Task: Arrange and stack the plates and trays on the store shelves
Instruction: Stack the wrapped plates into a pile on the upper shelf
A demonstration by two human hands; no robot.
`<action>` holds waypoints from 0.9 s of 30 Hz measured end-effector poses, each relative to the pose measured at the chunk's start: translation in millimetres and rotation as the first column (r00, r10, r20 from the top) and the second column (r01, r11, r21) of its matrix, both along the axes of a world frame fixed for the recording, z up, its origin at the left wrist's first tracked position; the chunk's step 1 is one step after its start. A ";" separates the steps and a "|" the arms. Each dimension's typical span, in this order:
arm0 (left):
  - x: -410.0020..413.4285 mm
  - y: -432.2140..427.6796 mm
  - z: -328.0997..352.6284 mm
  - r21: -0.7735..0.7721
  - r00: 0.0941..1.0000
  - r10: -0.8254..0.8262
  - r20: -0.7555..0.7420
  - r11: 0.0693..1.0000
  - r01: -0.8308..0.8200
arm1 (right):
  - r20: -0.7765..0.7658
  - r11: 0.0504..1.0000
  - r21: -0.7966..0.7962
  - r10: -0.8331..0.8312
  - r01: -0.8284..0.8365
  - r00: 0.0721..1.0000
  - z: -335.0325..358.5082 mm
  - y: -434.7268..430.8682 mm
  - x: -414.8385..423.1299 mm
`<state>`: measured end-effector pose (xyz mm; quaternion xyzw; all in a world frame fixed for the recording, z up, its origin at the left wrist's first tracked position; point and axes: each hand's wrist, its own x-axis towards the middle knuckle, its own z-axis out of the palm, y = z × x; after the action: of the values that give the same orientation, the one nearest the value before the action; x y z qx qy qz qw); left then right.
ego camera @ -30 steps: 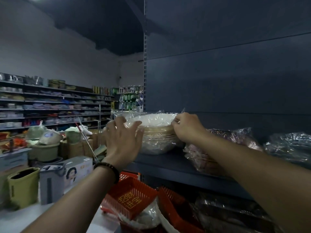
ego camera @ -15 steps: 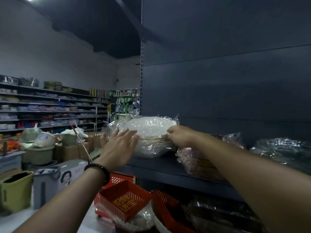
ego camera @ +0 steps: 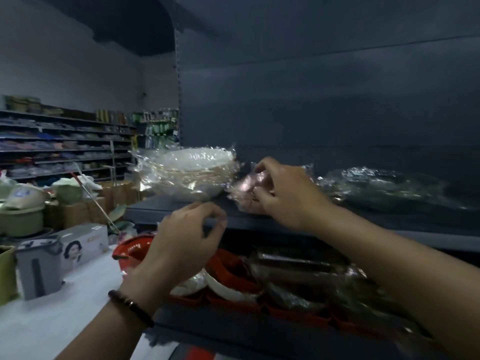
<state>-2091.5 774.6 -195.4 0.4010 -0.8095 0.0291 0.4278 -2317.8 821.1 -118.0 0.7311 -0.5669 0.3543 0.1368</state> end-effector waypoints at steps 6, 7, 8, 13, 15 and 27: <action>-51.7 35.4 -74.4 0.045 0.989 -0.150 -0.011 0.988 0.151 | 0.088 0.996 0.042 -0.076 0.073 0.993 -61.0 69.7 -59.9; -59.4 38.0 -86.8 0.049 0.989 -0.150 -0.005 0.987 0.150 | 0.111 0.993 0.064 -0.102 0.095 0.989 -74.4 76.7 -69.2; -67.6 41.0 -98.3 0.062 0.988 -0.154 -0.013 0.986 0.154 | 0.132 0.988 0.097 -0.132 0.119 0.982 -87.8 83.3 -78.3; -112.5 52.3 -144.7 0.158 0.974 -0.222 -0.050 0.961 0.227 | 0.191 0.943 0.247 -0.272 0.222 0.943 -154.6 100.9 -122.7; -126.3 48.8 -156.6 0.198 0.971 -0.221 -0.091 0.952 0.235 | 0.215 0.918 0.295 -0.332 0.263 0.918 -178.4 98.4 -135.7; -189.1 13.4 -237.3 0.383 0.891 -0.054 -0.451 0.890 0.248 | 0.443 0.953 0.213 -0.290 0.214 0.848 -276.1 30.3 -164.8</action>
<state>-2280.6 788.0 -432.8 0.4162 -0.7110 -0.2733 0.4966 -2482.5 851.5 -394.1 0.5508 -0.7000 0.4543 -0.0166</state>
